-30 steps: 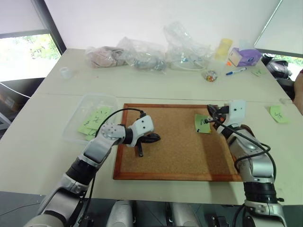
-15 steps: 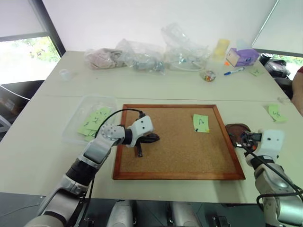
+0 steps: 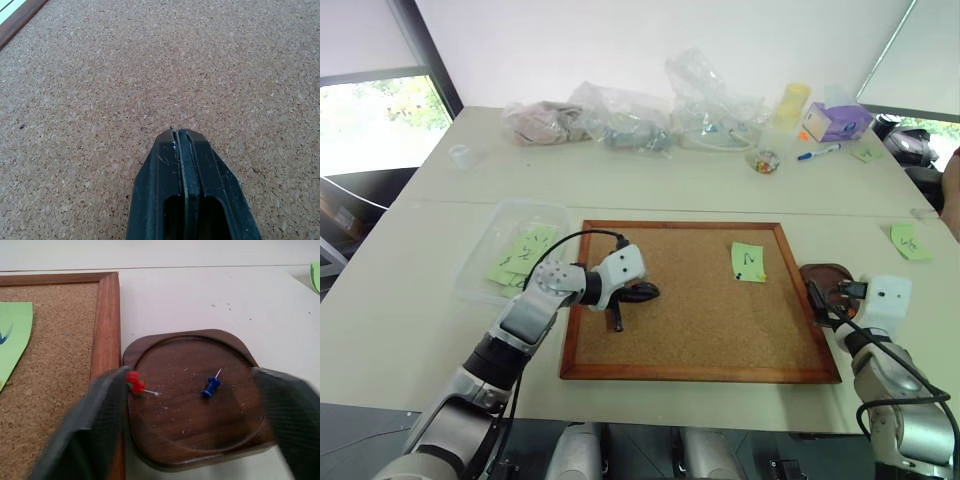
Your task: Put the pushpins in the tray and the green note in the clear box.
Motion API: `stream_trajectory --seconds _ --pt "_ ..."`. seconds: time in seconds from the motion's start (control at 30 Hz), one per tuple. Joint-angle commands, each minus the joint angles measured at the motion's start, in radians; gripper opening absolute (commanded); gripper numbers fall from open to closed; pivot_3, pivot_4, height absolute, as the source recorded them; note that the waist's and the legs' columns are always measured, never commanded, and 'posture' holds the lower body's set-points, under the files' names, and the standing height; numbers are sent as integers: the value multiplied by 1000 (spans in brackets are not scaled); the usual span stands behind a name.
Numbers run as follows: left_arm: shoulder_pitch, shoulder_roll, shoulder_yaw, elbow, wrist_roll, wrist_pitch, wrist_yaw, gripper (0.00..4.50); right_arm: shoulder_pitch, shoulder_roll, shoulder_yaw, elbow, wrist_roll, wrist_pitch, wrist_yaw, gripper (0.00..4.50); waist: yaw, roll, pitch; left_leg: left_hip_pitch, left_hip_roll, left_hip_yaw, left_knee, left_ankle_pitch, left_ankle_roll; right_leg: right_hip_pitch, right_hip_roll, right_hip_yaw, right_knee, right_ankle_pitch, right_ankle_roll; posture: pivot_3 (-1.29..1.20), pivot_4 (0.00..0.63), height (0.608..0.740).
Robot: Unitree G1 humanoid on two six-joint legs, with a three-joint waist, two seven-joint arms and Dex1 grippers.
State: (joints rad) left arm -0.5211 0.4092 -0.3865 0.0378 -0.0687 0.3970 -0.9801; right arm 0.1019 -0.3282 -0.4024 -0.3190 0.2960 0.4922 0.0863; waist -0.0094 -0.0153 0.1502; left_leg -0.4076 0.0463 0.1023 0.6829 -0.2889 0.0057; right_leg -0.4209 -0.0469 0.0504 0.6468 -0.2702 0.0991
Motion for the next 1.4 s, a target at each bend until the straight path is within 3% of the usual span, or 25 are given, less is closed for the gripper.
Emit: stream_trajectory --seconds 0.03,0.23,0.5,0.77,1.07,1.3,1.4 --pt "4 -12 -24 17 15 1 3 0 -19 -3 -16 -8 -7 -27 -2 4435 0 0 0 0 0 0 0 0 0 0 0 0 0 0 0 0 150 737" --pt "9 -12 -23 9 16 -1 6 0 -41 10 -48 -1 16 -46 -16 4435 0 0 0 0 0 0 0 0 0 0 0 0 0 0 0 0 150 737" --pt "17 -11 -25 -2 19 -3 8 0 -96 68 -156 -55 180 -43 -30 4435 0 0 0 0 0 0 0 0 0 0 0 0 0 0 0 0 150 737" --pt "19 -8 -23 -4 20 -5 11 0 -69 56 -127 -68 150 -34 -39 4435 -1 0 0 0 0 0 0 0 0 0 0 0 0 0 0 0 150 737" --pt "21 -10 -20 -9 22 -5 15 0 -46 -8 -37 28 -2 67 -80 4435 -1 0 0 0 0 0 0 0 0 0 0 0 0 0 0 0 150 737" --pt "21 -11 -13 -7 25 -7 22 0 -68 -14 -43 37 -3 112 -78 4435 -1 0 0 0 0 0 0 0 0 0 0 0 0 0 0 0 150 737" --pt "22 -11 -10 -7 25 -6 27 0 -66 5 -80 -9 15 46 -73 4435 0 0 0 0 0 0 0 0 0 0 0 0 0 0 0 0 150 737"
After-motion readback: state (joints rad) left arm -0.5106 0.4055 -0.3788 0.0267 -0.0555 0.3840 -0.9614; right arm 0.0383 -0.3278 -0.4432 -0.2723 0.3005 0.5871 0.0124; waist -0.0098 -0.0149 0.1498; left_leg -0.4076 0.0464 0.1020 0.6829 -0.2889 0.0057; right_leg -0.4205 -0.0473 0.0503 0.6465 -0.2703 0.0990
